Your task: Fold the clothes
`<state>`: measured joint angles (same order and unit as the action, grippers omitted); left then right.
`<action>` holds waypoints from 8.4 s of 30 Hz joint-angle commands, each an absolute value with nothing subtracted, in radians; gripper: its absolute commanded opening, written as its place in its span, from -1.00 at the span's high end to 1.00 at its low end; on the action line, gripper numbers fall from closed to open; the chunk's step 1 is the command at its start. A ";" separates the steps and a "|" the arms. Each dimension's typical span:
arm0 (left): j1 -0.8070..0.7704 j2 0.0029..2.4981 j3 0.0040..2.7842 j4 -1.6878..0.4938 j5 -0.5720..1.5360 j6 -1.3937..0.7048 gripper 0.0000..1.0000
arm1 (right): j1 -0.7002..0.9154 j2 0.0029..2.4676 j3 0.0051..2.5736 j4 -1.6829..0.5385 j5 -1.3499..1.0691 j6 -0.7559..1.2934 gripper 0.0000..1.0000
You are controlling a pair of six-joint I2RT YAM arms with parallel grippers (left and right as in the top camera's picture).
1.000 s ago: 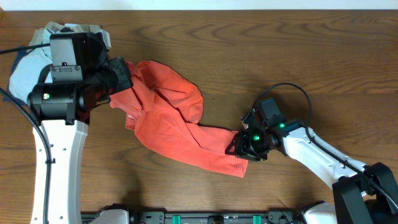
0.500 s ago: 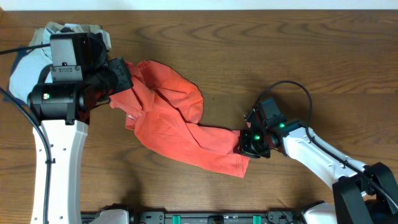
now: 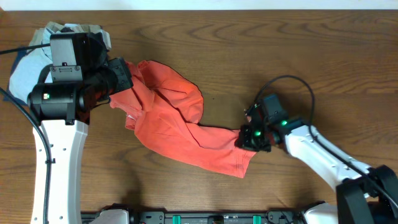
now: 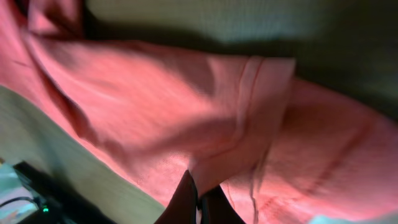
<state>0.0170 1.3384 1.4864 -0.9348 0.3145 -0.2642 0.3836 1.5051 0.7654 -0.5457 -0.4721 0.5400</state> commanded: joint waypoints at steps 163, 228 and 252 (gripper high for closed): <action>-0.108 1.671 1.296 -0.780 0.221 -0.244 0.88 | -0.418 1.574 1.208 -0.840 0.047 0.310 0.97; -0.108 1.797 1.076 -0.714 0.048 -0.249 -0.35 | -0.403 1.768 0.900 -0.442 0.221 0.290 0.98; -0.068 1.797 0.974 -0.704 0.001 -0.347 0.88 | -0.453 1.768 0.900 -0.511 0.361 0.291 0.98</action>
